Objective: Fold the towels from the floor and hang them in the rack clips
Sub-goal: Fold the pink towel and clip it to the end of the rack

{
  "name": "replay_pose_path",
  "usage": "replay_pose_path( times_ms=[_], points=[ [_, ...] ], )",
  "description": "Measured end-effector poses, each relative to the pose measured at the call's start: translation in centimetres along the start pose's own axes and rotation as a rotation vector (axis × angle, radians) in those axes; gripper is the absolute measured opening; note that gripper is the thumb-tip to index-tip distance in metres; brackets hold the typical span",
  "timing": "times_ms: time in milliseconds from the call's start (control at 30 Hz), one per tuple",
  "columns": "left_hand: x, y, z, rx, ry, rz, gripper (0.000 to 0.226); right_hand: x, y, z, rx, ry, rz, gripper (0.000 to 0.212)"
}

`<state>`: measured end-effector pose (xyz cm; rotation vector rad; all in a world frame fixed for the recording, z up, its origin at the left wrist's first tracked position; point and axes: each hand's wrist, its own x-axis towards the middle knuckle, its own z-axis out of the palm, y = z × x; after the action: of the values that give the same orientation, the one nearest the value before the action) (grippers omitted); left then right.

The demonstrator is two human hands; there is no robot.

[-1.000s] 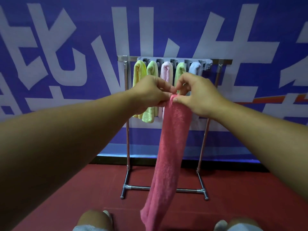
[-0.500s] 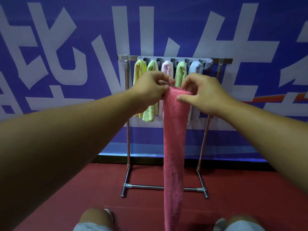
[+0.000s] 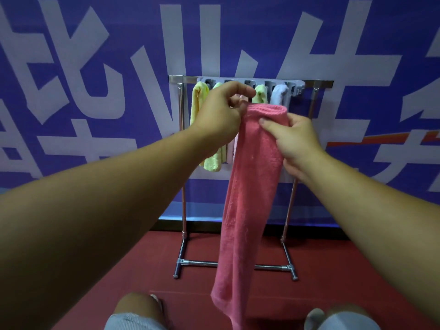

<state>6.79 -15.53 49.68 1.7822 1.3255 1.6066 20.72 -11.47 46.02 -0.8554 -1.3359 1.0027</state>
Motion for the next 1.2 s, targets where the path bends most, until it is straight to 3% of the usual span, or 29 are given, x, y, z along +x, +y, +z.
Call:
replay_pose_path(
  times_ms=[133, 233, 400, 533, 733, 833, 967, 1200],
  points=[
    [-1.6, -3.5, 0.8, -0.343, -0.134, -0.203, 0.049, 0.5, -1.4, 1.0, 0.019, 0.011, -0.045, 0.013],
    [-4.6, -8.5, 2.5, -0.344, -0.216, -0.329, 0.062, 1.2, -2.1, 1.5, -0.073, 0.027, -0.086, 0.012],
    [-11.1, -16.1, 5.7, -0.193, -0.277, -0.558, 0.025, 2.4, -2.5, 1.9, -0.117, 0.098, -0.134, 0.011],
    [-15.5, -20.0, 7.7, -0.198, -0.343, -0.709, 0.018, 3.0, -2.0, 2.0, -0.113, 0.155, -0.152, 0.015],
    [-17.0, -20.0, 10.4, -0.309, -0.396, -0.675, 0.037, 3.0, -1.6, 3.7, -0.063, 0.2, -0.133, 0.018],
    [-16.4, -19.9, 11.5, -0.311, -0.369, -0.613, 0.034, 2.6, -2.1, 4.7, -0.033, 0.116, -0.151, 0.017],
    [-15.9, -21.1, 10.6, -0.37, -0.287, -0.643, 0.029, 3.4, -3.1, 3.3, 0.004, 0.154, -0.164, 0.012],
    [-16.5, -22.2, 9.5, -0.368, -0.516, -0.709, 0.041, 3.9, -1.7, 0.9, 0.143, 0.205, -0.035, 0.014]
  ],
)
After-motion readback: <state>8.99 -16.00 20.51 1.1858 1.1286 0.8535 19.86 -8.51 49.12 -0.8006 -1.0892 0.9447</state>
